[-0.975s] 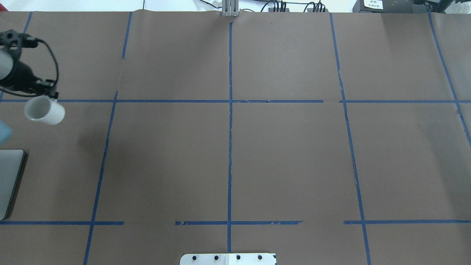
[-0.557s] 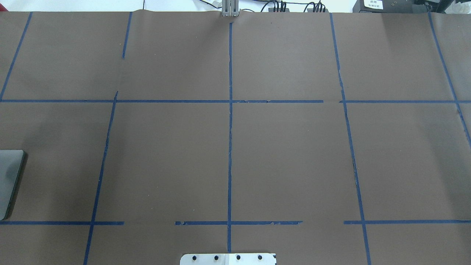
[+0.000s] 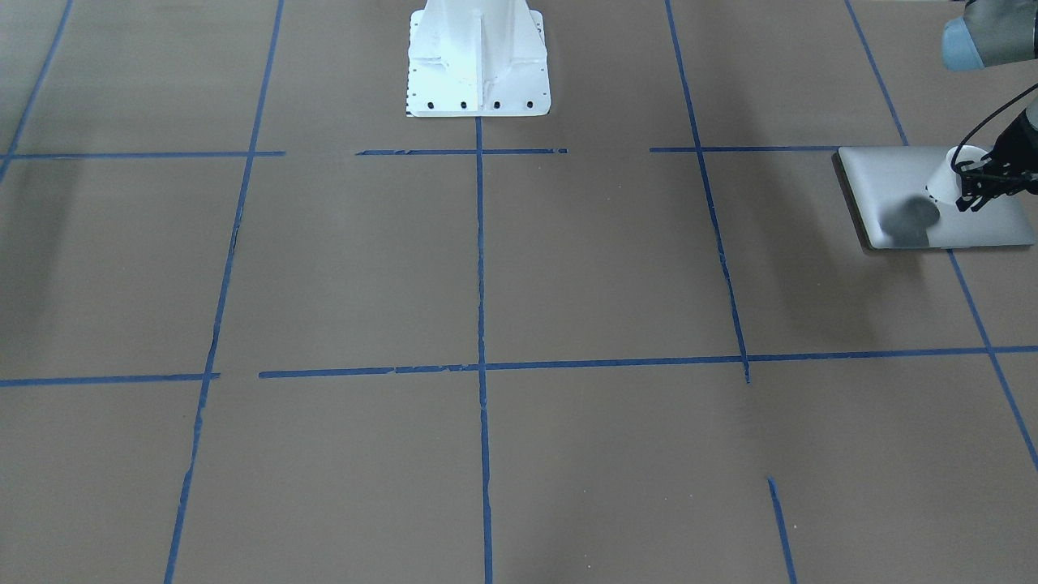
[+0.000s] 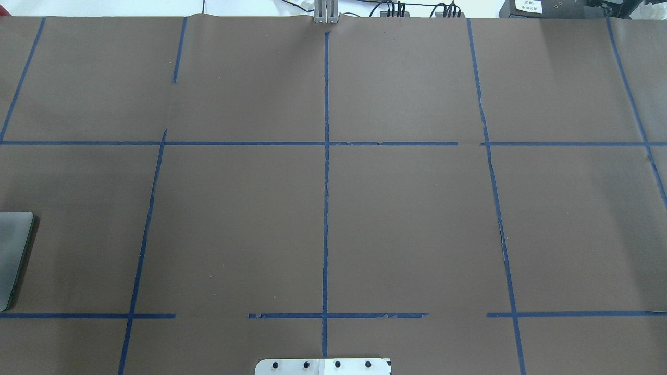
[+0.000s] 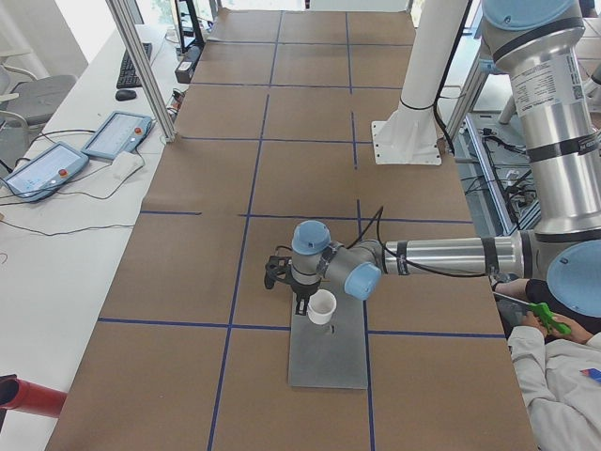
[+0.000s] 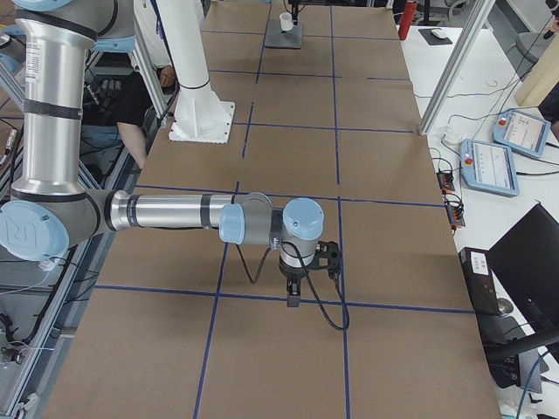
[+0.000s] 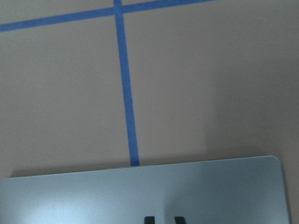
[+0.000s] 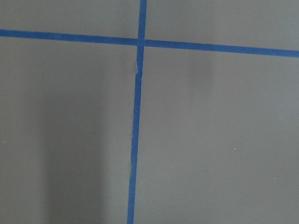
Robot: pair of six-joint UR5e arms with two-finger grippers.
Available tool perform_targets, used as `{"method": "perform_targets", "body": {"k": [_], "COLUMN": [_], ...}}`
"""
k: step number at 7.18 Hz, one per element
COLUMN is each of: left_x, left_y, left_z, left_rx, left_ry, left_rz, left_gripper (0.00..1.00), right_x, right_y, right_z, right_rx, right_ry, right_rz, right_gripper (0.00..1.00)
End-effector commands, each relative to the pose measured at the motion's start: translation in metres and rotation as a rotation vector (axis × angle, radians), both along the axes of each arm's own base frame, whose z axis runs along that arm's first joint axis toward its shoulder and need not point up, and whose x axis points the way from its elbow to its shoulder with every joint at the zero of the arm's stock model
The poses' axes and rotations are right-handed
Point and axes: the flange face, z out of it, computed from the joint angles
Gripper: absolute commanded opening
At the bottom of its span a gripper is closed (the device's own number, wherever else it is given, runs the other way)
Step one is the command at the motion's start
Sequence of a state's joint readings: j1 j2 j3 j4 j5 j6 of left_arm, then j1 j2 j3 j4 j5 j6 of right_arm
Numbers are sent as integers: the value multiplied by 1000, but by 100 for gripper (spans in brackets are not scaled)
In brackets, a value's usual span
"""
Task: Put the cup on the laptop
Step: 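Lower the held mug onto the silver laptop with the left gripper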
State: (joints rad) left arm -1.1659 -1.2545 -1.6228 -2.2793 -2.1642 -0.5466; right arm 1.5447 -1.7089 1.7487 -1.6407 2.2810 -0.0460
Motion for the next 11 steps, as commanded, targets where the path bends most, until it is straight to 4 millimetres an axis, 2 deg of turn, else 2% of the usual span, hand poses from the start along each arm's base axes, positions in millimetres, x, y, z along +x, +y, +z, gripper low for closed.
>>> {"method": "perform_targets", "body": {"k": [1,7,8,9,10,11], "left_x": [-1,2,2,4,5,7], "left_y": [5,3,3,4,5,2], "left_z": [17,15,16,16,15,12], "left_rx": [-18,-37,-38,-46,-55,-46], "left_ry": [13,21,20,33,52,56], "left_rz": [-30,-44,-43,-36,-24,-22], "left_gripper": [0,0,6,19,56,80], "right_x": [0,0,0,0,0,0], "right_y": [0,0,0,0,0,0], "right_z": [0,0,0,0,0,0], "right_rx": [1,1,-1,1,1,-1], "right_ry": [0,0,2,0,0,0], "right_rz": [0,0,0,0,0,0], "right_gripper": [100,100,100,100,100,100]}}
